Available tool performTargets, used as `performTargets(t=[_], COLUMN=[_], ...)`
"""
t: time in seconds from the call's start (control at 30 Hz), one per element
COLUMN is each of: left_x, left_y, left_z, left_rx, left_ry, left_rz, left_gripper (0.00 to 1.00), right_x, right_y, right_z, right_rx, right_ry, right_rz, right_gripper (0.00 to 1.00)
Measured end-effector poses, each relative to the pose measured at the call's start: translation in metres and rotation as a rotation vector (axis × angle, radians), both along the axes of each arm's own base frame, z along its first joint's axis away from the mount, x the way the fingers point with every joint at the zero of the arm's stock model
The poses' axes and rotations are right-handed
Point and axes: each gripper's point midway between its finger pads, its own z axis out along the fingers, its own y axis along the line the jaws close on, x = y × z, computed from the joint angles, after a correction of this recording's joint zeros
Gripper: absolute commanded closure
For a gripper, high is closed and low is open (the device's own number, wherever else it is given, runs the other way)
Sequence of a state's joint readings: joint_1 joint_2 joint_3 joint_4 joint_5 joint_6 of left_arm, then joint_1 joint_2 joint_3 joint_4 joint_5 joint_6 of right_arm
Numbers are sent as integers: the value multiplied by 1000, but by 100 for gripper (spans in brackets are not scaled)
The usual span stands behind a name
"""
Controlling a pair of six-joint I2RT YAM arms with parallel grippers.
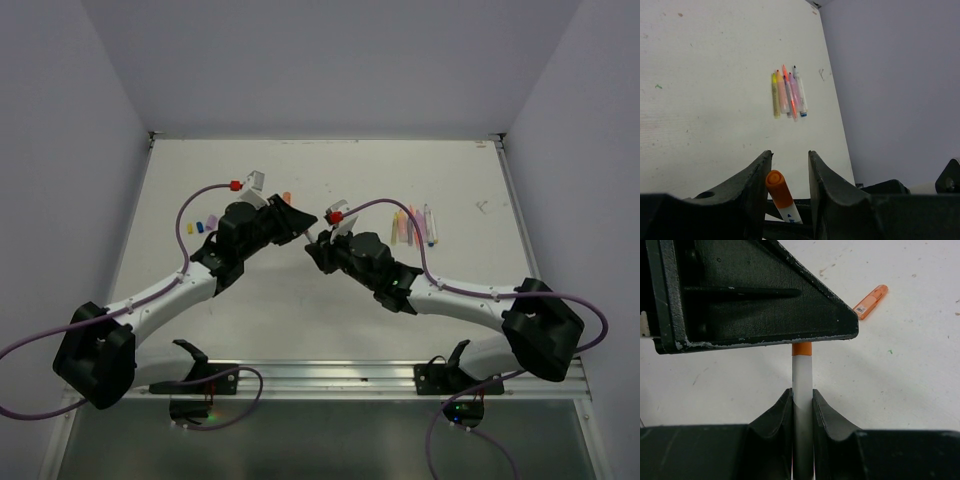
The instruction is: Open the pen caps
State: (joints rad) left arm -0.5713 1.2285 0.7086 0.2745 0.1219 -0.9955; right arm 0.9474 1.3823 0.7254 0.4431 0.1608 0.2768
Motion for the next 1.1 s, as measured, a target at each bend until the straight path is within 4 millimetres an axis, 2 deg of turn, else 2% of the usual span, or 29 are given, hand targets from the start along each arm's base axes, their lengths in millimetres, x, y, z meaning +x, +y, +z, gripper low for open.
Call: performTargets(t=[0.43,0.67,0.83,0.93,0.97,1.07,1.1], left_x=[0,1,2,2,2,2,2], left_y=[0,-1,0,-1,-1,-1,-1], left_z=[-1,-2,-2,0,0,0,0], left_rx=[2,0,-3,-10,-11,-7,-3], left_ry=[1,7,10,6,6,3,-2], left_rz=[3,8,18,17,16,15,13], left_gripper=[62,69,84,99,100,100,100], right_x=[0,0,1,1,1,1,0], right_y=[1,1,2,2,2,2,2], right_z=[1,2,4,2,2,2,2], right_rx=[7,13,24,25,26,28,30], right_ry=[-1,3,3,7,7,11,14], right_rz=[-1,-4,-6,-7,-7,-7,-7], right_gripper=[100,100,100,100,100,88,77])
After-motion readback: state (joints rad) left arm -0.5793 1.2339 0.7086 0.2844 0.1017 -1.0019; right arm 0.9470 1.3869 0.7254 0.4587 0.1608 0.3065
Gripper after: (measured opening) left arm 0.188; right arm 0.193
